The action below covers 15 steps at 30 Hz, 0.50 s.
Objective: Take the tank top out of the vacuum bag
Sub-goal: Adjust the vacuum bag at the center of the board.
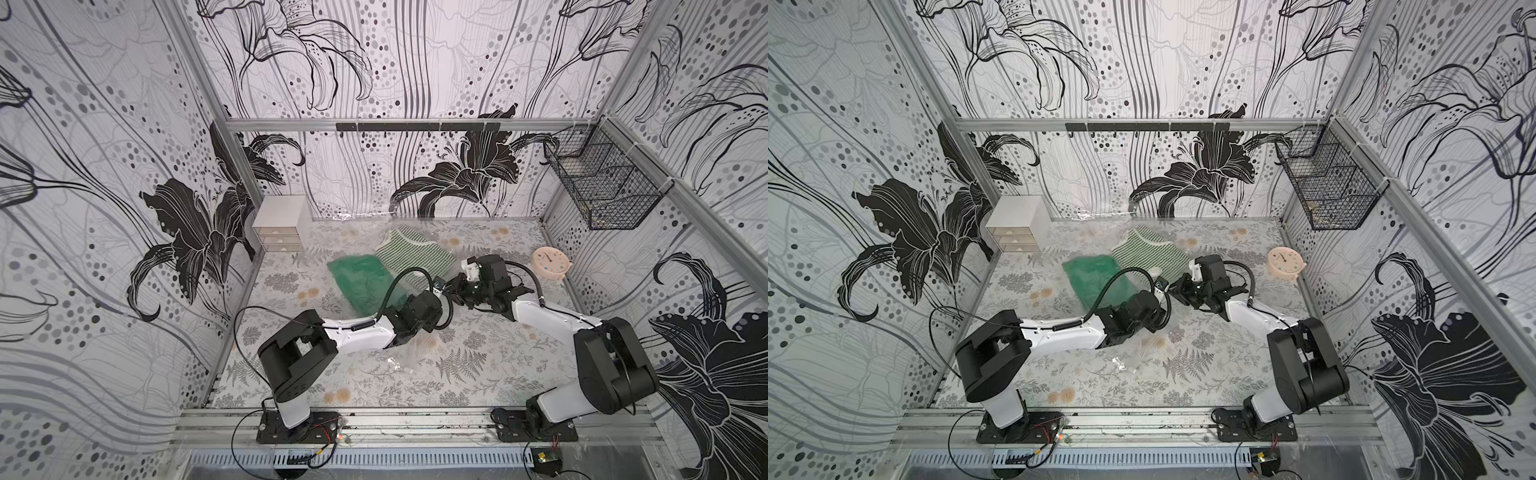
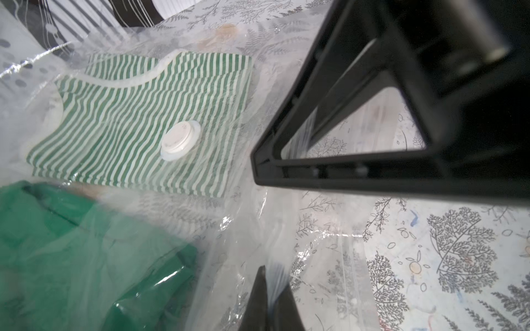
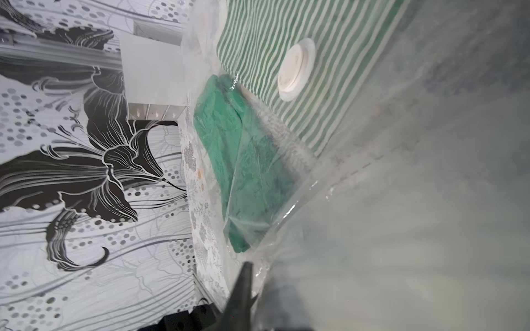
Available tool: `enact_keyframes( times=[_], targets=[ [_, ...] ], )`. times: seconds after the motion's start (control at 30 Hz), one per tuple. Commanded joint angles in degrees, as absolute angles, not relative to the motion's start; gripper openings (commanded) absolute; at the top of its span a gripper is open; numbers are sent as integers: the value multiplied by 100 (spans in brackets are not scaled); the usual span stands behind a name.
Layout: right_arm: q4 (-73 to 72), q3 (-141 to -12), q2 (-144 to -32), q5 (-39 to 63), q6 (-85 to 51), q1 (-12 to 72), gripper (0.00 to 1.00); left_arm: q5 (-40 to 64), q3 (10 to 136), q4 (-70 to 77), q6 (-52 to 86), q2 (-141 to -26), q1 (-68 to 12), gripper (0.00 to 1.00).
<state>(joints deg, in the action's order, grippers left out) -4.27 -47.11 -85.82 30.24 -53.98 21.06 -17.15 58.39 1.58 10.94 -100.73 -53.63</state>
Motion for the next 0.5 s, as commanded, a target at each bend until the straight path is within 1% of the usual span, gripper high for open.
enact_keyframes(
  times=[0.0,0.03,0.07,0.13,0.33,0.47],
  targets=[
    [-154,-4667,-8286,2769,-5271,2153,42,-1882,5964,291,1122,-10027,-5313,0],
    [-68,-4626,-8170,2623,-5213,2149,51,-1848,5987,282,1125,-10016,-5306,0],
    [22,-4571,-8038,2429,-5171,2153,58,-1830,6028,277,1104,-10003,-5300,0],
    [3,-4346,-7758,2122,-5179,2153,62,-1752,6144,217,1051,-10002,-5296,0],
    [-610,-3273,-6947,1550,-5689,2146,61,-1216,6865,-62,974,-10212,-5144,0],
    [-817,-2630,-6342,1076,-6043,2152,60,-1126,7185,-117,870,-10379,-5113,0]
  ],
)
